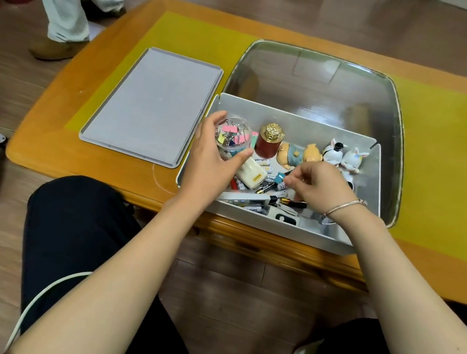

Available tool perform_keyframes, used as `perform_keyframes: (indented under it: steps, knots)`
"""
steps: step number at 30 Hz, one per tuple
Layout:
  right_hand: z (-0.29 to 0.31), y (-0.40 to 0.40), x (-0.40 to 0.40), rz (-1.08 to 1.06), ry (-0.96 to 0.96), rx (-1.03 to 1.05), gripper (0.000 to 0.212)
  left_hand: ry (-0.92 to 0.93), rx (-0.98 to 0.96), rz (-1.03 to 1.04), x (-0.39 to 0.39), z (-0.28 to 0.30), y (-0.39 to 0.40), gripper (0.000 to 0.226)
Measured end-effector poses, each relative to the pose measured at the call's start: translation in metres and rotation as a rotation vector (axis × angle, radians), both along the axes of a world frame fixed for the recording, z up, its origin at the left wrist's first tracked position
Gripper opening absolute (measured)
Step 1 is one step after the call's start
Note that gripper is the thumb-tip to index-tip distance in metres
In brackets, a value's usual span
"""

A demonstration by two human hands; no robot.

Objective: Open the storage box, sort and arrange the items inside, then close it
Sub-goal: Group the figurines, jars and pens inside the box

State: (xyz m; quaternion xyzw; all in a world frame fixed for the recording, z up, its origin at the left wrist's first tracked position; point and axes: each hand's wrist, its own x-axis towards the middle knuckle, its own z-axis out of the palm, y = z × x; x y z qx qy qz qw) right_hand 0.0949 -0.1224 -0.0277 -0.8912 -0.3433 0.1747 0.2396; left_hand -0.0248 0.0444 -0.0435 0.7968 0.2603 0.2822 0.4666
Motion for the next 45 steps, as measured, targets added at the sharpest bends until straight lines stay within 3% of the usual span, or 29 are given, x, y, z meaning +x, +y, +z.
perform_keyframes:
  steps: [3,8,11,13,17,20,24,30,33,36,40,45]
  knots:
    - [0.005,0.002,0.005,-0.055,-0.054,0.073,0.020,0.009,0.045,0.033,-0.010,0.003,0.014,0.071]
    - [0.007,0.011,0.002,-0.055,0.157,0.157,0.021,-0.011,0.173,0.084,-0.026,0.008,0.040,0.072]
    - [0.003,0.031,-0.001,-0.075,0.087,0.182,0.017,-0.023,0.188,0.097,-0.028,0.007,0.049,0.063]
    - [-0.001,0.047,0.000,-0.095,0.004,0.139,0.015,-0.030,0.170,0.094,-0.029,0.006,0.052,0.059]
    - [-0.013,0.073,-0.001,0.024,-0.145,-0.140,0.028,-0.017,0.161,0.074,-0.027,0.004,0.054,0.059]
    - [-0.011,0.076,-0.003,0.192,-0.035,-0.216,0.040,-0.065,0.119,0.072,-0.024,0.004,0.053,0.058]
    - [-0.003,0.076,-0.004,0.281,0.097,-0.153,0.045,-0.114,0.047,0.096,-0.022,0.005,0.058,0.057]
    - [-0.001,0.110,0.006,0.137,-0.165,-0.060,0.026,-0.095,0.012,0.104,-0.020,0.006,0.059,0.061]
    - [-0.007,0.131,0.011,0.073,-0.256,-0.098,0.029,-0.067,-0.003,0.098,-0.015,0.002,0.049,0.074]
    - [-0.013,0.145,0.013,0.058,-0.294,-0.141,0.029,-0.009,-0.015,0.107,-0.011,-0.003,0.039,0.083]
    - [-0.020,0.157,0.013,0.074,-0.318,-0.226,0.031,-0.019,-0.006,0.118,-0.012,-0.008,0.034,0.074]
    - [-0.025,0.165,0.011,0.064,-0.327,-0.265,0.016,-0.043,0.022,0.118,-0.013,-0.009,0.033,0.069]
